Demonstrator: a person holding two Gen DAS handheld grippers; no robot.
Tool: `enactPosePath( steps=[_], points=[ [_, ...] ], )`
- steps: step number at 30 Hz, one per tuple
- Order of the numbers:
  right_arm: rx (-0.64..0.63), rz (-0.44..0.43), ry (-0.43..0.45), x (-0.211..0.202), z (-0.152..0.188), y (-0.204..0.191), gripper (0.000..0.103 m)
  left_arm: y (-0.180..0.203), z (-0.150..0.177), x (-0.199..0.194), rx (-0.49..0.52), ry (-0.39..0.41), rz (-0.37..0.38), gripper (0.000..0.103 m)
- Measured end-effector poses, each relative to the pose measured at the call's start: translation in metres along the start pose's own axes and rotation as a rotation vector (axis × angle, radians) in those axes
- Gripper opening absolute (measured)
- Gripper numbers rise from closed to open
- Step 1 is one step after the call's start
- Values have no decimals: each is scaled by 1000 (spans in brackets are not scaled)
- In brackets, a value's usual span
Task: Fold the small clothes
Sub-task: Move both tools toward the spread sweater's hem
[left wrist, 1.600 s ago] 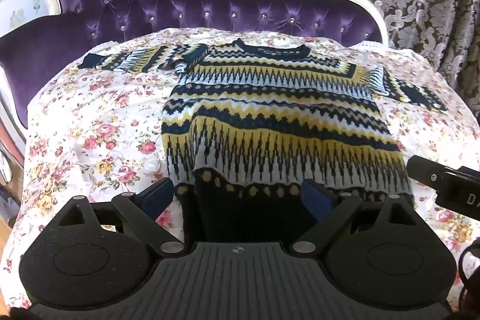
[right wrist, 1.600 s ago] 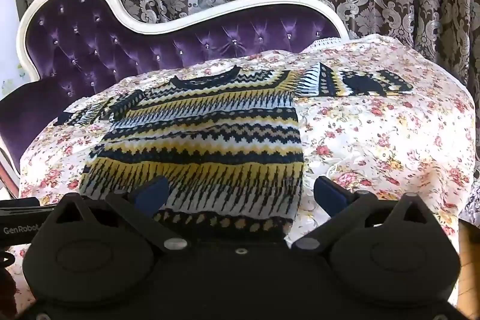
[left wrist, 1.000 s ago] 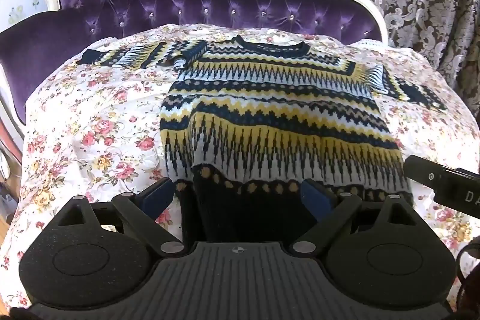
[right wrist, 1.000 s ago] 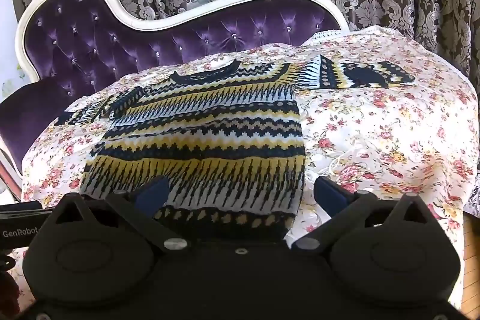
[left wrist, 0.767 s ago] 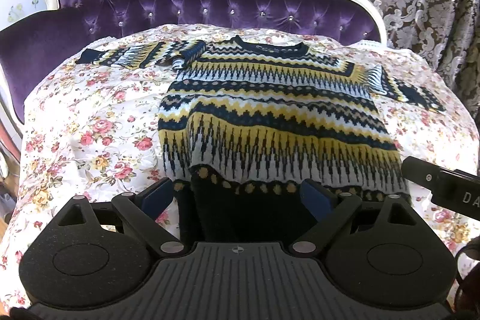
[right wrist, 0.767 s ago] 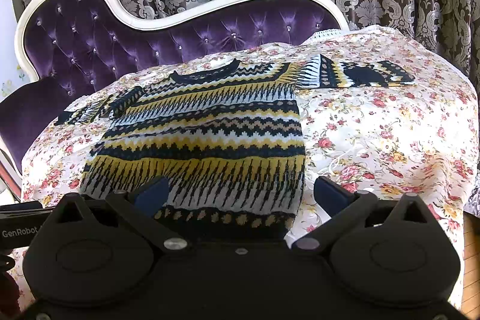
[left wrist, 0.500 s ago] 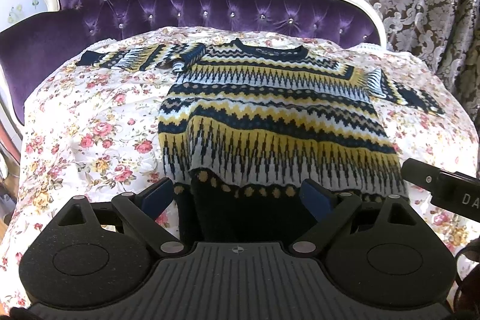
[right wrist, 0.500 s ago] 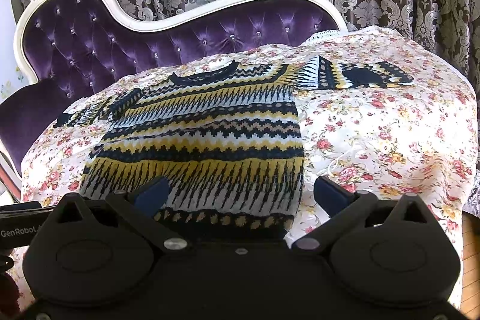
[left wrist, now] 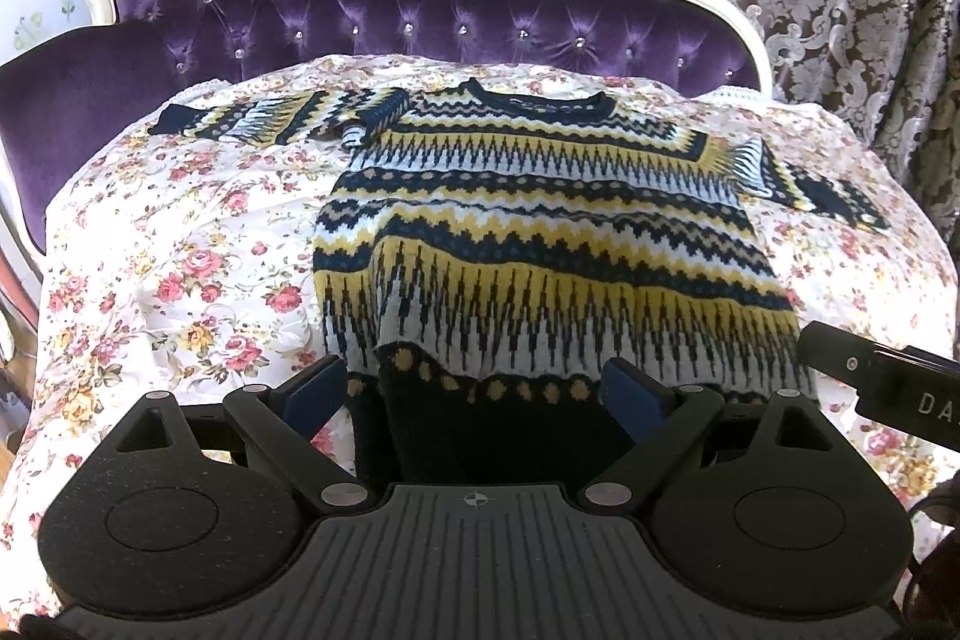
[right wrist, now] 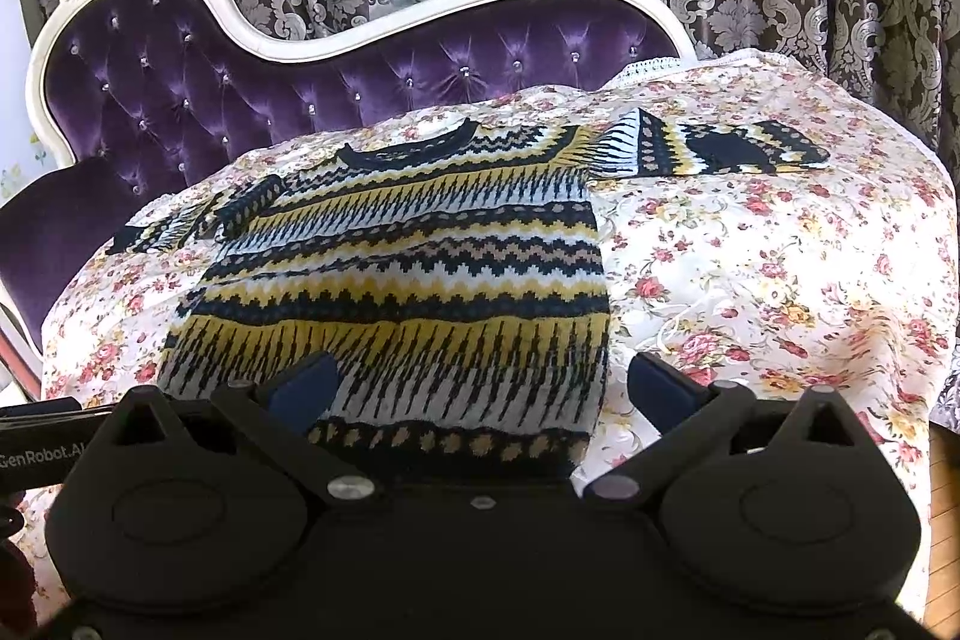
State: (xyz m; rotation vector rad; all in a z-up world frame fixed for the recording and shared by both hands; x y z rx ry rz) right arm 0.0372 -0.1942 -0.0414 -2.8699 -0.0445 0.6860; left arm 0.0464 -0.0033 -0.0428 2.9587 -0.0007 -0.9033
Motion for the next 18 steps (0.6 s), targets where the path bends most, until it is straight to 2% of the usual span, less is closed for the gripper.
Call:
enactPosePath(
  steps=[18],
  points=[
    [10, -20, -9, 15, -6, -1, 102, 3, -8, 14, 8, -13, 9, 92]
  ],
)
Point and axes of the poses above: each gripper's, at about its wrist camera, not at the fingertips, and x roughly the way its jaws point, y to its right, z to its underside, the point moved 6 cm from there along x, roughly the way its jaws point, and after that the axes turned 10 degrees about y, right-handed, at the moved point
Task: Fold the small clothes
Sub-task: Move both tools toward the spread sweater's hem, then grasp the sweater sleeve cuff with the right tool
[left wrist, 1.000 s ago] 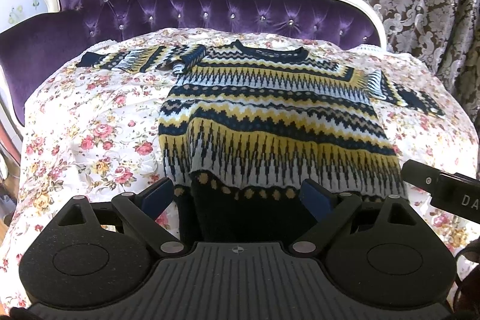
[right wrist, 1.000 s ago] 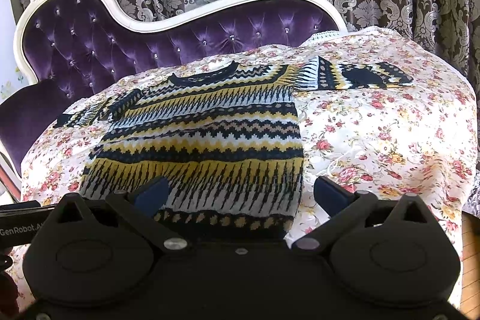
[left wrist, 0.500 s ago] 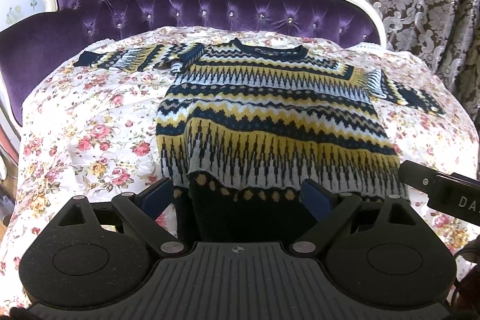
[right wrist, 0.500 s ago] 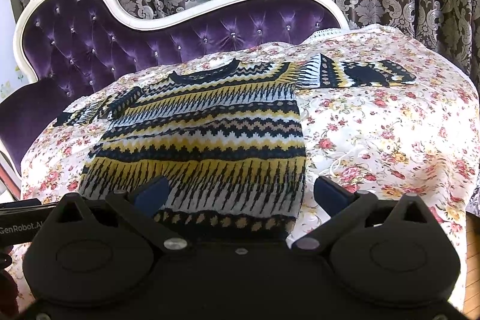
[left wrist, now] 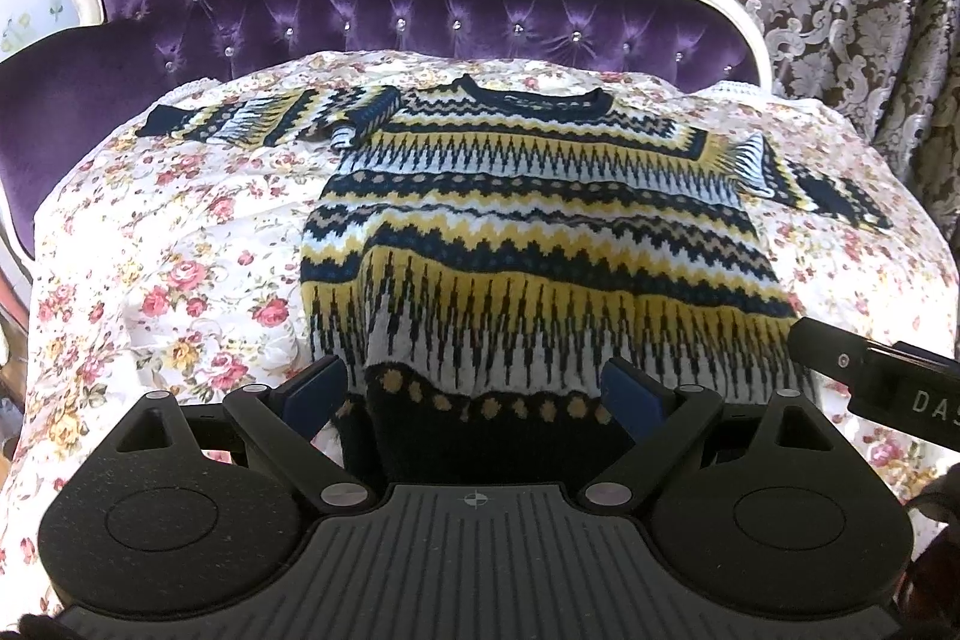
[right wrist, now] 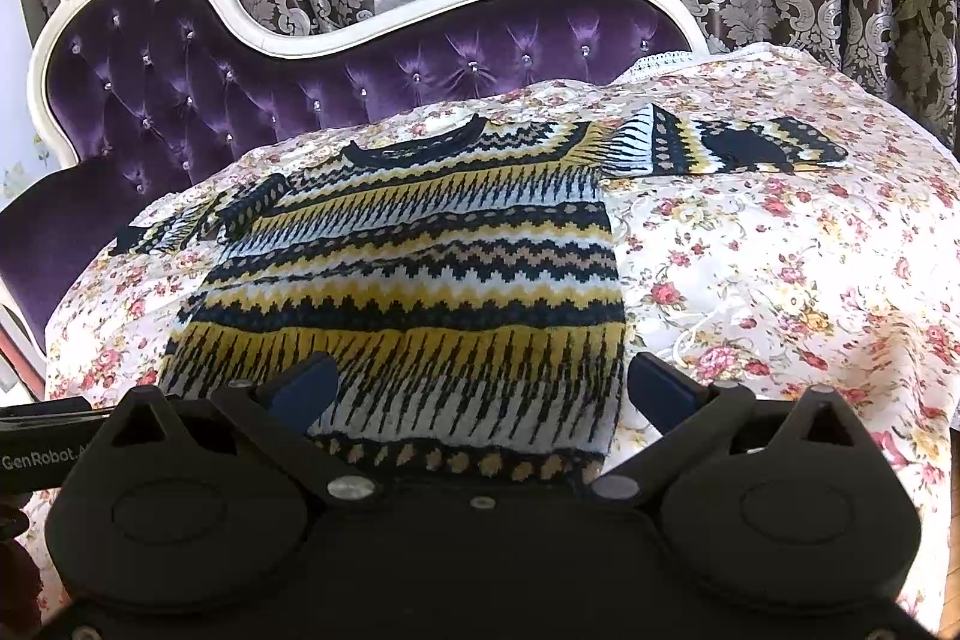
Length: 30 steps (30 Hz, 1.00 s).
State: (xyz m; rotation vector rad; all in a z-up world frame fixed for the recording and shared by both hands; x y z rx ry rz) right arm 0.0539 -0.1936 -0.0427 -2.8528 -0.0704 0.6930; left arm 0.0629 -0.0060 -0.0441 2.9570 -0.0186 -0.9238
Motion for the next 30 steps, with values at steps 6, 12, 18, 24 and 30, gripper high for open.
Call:
enactPosePath(
  steps=[6, 12, 18, 24, 30],
  points=[
    [-1, -2, 17, 7, -10, 1, 102, 4, -8, 7, 4, 3, 5, 92],
    [5, -10, 28, 16, -21, 3, 102, 7, -20, 15, 13, 13, 12, 92],
    [18, -23, 39, 29, -34, 6, 102, 13, -34, 25, 33, 25, 23, 92],
    [19, -21, 53, 43, -47, 11, 102, 17, -47, 38, 45, 29, 34, 92],
    [41, -6, 66, 60, -56, 23, 102, 22, -60, 55, 48, 33, 42, 92]
  ],
)
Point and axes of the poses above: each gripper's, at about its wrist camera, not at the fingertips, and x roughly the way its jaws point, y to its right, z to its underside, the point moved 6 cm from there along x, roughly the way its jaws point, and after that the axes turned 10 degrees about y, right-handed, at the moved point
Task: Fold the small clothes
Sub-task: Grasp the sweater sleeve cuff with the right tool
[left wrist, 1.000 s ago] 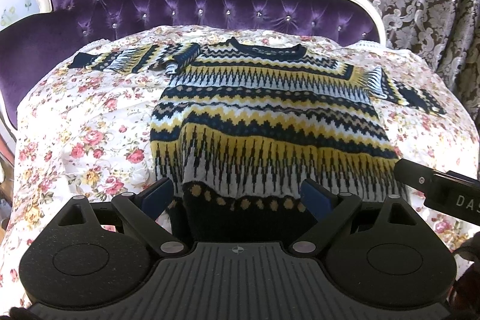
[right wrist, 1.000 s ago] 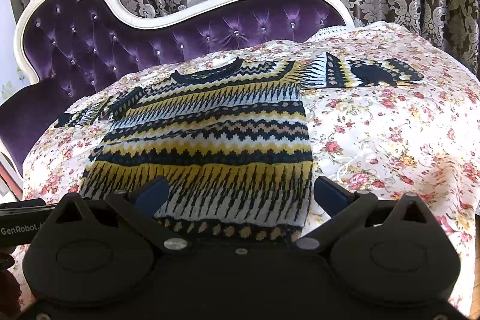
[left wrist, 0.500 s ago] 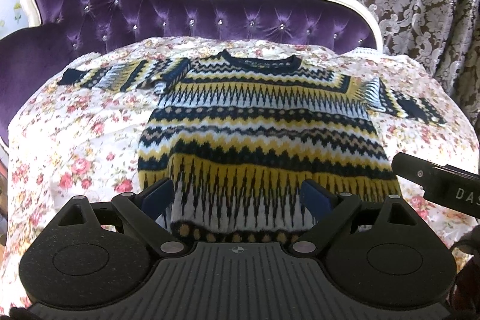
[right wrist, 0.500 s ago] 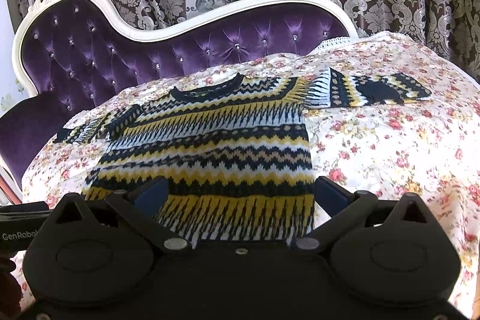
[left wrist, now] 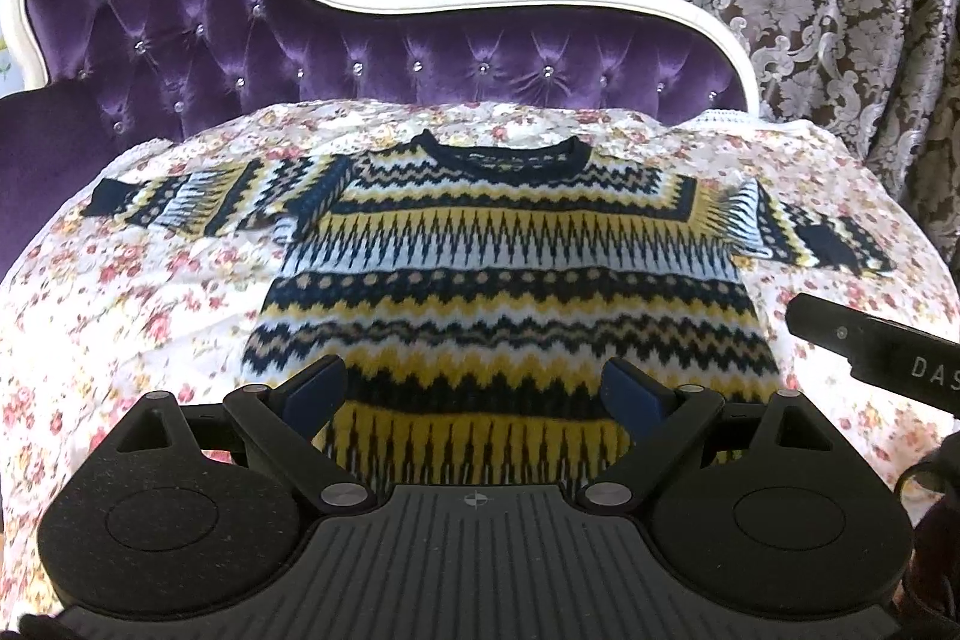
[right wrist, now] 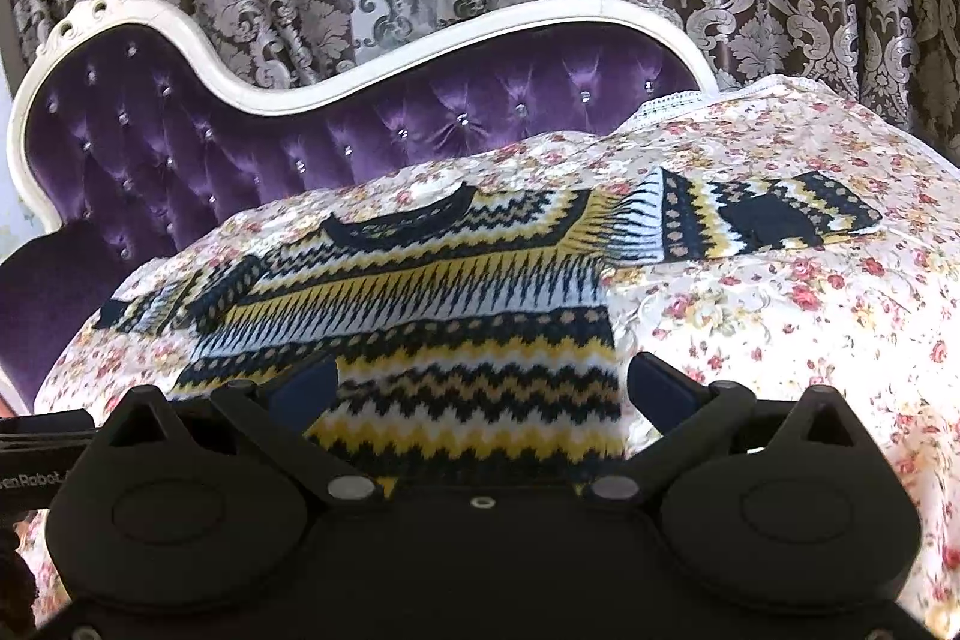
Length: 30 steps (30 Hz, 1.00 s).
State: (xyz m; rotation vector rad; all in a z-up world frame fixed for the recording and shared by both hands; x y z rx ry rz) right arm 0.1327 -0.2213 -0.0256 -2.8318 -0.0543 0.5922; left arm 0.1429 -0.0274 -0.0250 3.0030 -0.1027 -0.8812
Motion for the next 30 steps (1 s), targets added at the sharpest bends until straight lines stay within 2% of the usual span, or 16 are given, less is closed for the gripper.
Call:
enactPosePath(
  steps=[3, 9, 12, 17, 21, 26, 30],
  points=[
    [3, 17, -1, 10, -3, 8, 102, 3, -4, 11, 0, 0, 7, 92],
    [19, 46, -9, 30, -8, 27, 102, 9, -12, 37, -60, -25, 89, 92],
    [28, 69, -20, 41, -9, 40, 103, 12, -15, 50, -77, -38, 105, 92],
    [9, 126, -19, 59, -13, 63, 102, 20, -22, 70, -30, -24, 83, 92],
    [-35, 177, -20, 78, -22, 81, 102, 20, -28, 89, -37, -26, 72, 92],
    [-150, 275, -14, 111, -35, 104, 102, 19, -34, 115, -27, -11, 33, 92],
    [-205, 338, -55, 145, -37, 125, 102, 17, -35, 138, -19, -17, 7, 92]
  ],
)
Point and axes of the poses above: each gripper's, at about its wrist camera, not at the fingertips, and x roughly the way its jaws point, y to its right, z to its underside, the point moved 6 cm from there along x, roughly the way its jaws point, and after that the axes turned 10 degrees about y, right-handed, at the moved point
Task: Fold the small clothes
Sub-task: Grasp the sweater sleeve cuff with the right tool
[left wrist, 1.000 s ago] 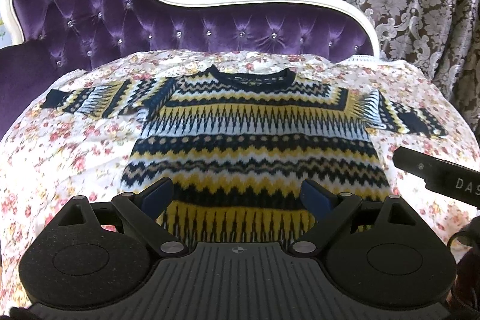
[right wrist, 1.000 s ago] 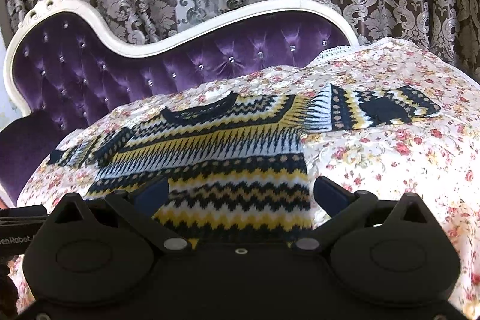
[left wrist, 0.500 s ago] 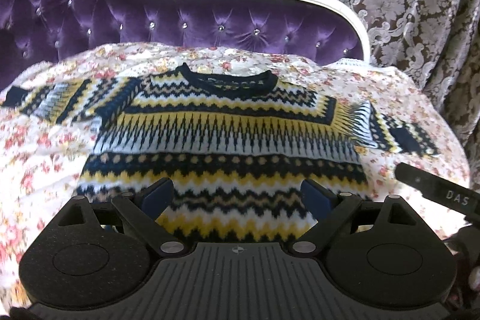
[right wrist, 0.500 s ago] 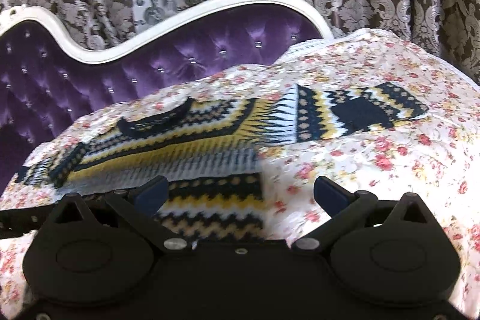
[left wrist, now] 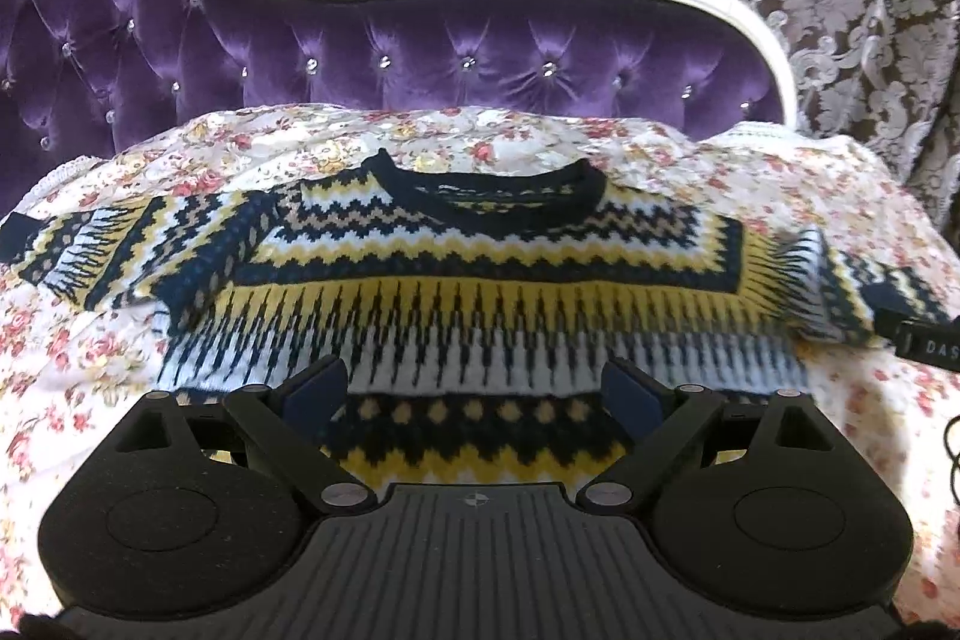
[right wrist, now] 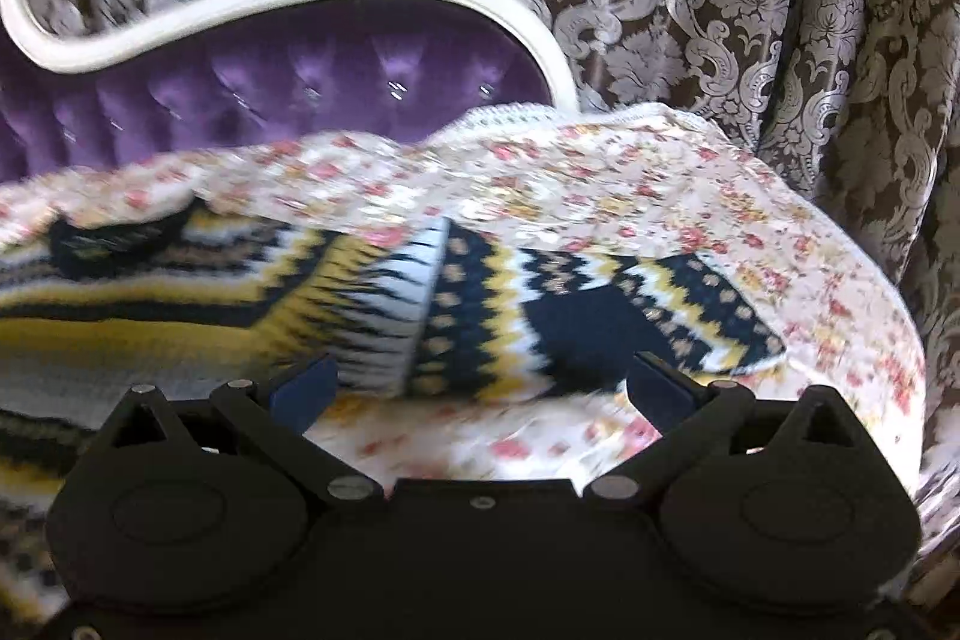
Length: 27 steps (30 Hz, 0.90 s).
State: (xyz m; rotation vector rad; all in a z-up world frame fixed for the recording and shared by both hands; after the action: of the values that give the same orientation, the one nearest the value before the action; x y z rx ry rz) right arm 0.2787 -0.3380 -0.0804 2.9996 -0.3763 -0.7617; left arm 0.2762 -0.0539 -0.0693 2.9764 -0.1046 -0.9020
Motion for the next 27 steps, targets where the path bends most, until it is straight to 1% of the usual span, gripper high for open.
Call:
enactPosePath(
  steps=[4, 8, 10, 12, 13, 15, 17, 19, 21, 26, 27],
  points=[
    [5, 51, -56, 36, 5, 13, 102, -2, 3, 20, 4, -3, -24, 92],
    [2, 83, -68, 53, 7, 22, 99, -4, 11, 34, 23, -5, -26, 92],
    [1, 94, -71, 60, 8, 25, 99, -4, 15, 41, 35, -13, -24, 92],
    [8, 101, -83, 67, 11, 25, 94, -3, 20, 47, 39, -26, -10, 92],
    [15, 98, -89, 69, 14, 25, 93, -3, 24, 51, 39, -39, 2, 92],
    [30, 100, -78, 71, 15, 26, 93, -3, 33, 58, 36, -77, 16, 92],
    [29, 105, -70, 71, 15, 25, 93, 0, 37, 58, 68, -53, 8, 93],
    [29, 106, -70, 71, 15, 24, 93, 2, 38, 58, 88, -50, 2, 93],
    [38, 104, -70, 72, 15, 25, 93, 2, 38, 59, 95, -52, 0, 95],
    [32, 86, -42, 72, 18, 26, 94, -1, 40, 63, 101, -50, 3, 103],
    [29, 83, -37, 72, 19, 26, 94, -2, 40, 64, 102, -46, 5, 103]
  ],
)
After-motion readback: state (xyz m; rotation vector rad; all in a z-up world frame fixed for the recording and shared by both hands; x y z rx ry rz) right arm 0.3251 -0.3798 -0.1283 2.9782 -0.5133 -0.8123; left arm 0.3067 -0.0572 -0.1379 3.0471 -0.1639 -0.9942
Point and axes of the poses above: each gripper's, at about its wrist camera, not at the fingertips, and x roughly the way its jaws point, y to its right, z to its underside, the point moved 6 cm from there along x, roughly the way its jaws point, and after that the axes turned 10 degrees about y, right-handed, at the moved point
